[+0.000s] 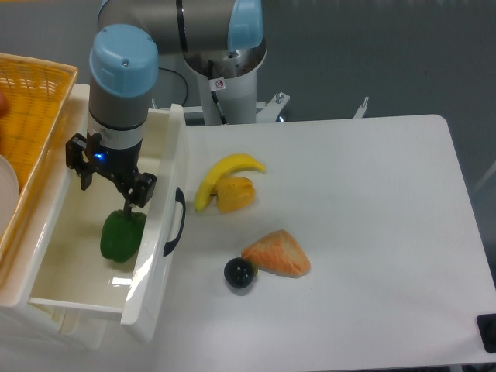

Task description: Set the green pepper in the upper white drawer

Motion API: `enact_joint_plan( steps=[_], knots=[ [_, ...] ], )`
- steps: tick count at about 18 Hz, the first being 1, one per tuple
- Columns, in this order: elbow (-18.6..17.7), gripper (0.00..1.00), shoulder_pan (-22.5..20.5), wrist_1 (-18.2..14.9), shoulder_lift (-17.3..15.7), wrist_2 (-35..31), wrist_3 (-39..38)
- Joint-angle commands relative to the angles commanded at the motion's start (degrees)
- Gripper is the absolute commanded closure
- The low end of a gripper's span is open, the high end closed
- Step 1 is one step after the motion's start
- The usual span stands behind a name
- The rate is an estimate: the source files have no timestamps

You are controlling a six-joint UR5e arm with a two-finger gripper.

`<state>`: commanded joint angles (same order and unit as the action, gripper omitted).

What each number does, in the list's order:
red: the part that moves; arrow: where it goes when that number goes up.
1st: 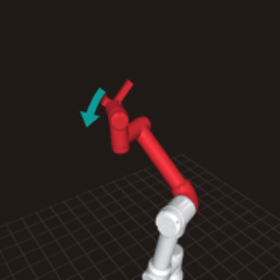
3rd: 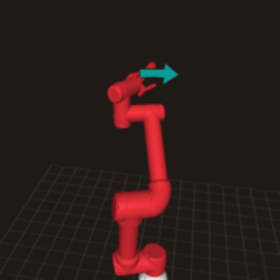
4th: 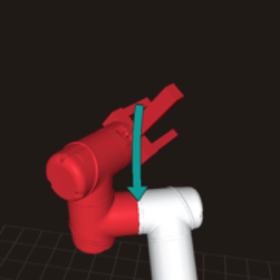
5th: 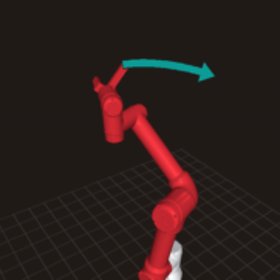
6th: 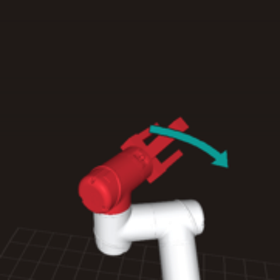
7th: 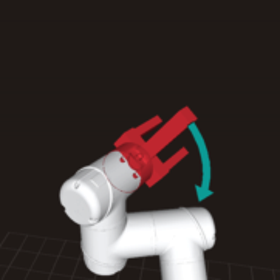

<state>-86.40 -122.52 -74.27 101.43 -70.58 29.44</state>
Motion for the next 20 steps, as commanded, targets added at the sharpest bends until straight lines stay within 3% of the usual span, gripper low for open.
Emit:
enact_joint_plan(
  steps=[6, 14, 20],
  knots=[
    [1.1, 0.08, -0.7, 0.2, -1.2, 0.1, 0.0],
    [1.0, 0.00, -5.9, 1.8, -5.3, 0.3, 0.2],
    [0.3, 0.00, -17.9, 2.9, -6.2, 0.1, 2.5]
  ],
)
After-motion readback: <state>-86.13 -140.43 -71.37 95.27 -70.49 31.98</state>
